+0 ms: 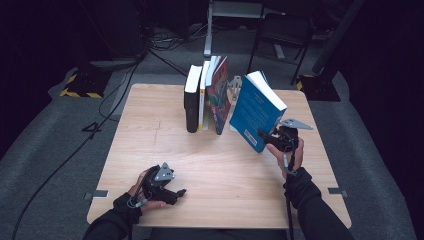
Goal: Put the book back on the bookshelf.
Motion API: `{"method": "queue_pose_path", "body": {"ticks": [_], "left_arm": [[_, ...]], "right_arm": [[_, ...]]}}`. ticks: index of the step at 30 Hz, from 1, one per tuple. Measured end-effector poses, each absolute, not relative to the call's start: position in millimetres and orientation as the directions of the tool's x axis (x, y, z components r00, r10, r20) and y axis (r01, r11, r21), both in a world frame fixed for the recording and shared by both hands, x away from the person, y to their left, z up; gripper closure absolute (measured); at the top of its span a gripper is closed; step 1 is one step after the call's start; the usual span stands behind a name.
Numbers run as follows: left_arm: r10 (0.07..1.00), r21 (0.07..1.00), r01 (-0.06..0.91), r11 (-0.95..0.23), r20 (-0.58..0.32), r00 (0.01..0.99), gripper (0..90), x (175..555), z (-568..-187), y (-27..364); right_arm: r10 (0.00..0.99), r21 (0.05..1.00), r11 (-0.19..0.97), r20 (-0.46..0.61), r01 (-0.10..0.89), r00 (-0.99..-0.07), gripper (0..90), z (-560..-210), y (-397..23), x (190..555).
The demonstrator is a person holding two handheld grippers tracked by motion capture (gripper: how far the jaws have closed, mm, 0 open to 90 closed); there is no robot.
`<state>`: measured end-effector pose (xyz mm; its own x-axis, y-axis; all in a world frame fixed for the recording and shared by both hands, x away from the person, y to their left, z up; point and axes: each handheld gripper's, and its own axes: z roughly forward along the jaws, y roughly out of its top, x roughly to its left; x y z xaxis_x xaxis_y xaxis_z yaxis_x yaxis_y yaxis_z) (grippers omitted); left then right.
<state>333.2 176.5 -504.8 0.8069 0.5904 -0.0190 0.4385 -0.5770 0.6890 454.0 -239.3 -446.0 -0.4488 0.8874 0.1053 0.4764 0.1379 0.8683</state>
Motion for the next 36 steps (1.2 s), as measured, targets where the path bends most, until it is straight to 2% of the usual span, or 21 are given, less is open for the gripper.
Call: {"method": "queue_pose_path", "body": {"ticks": [3,9,24,36], "left_arm": [[0.59,0.69,0.438,-0.577,-0.019,0.807,14.7,333.2,-504.8,176.5],[0.589,0.689,0.438,-0.578,-0.019,0.808,14.7,333.5,-504.7,176.4],[0.588,0.689,0.437,-0.579,-0.019,0.808,14.6,333.8,-504.6,176.0],[0.585,0.688,0.435,-0.581,-0.018,0.811,14.5,334.2,-504.6,176.0]], "right_arm": [[0.877,0.859,0.128,0.136,0.496,-0.461,54.2,-456.2,-237.3,459.3],[0.883,0.898,0.159,0.056,0.411,-0.466,59.5,-462.5,-228.7,455.9],[0.955,0.926,0.064,0.05,0.372,-0.291,60.5,-467.6,-191.6,459.7],[0.966,0.93,0.052,0.046,0.364,-0.256,60.4,-468.3,-182.8,474.1]]}}
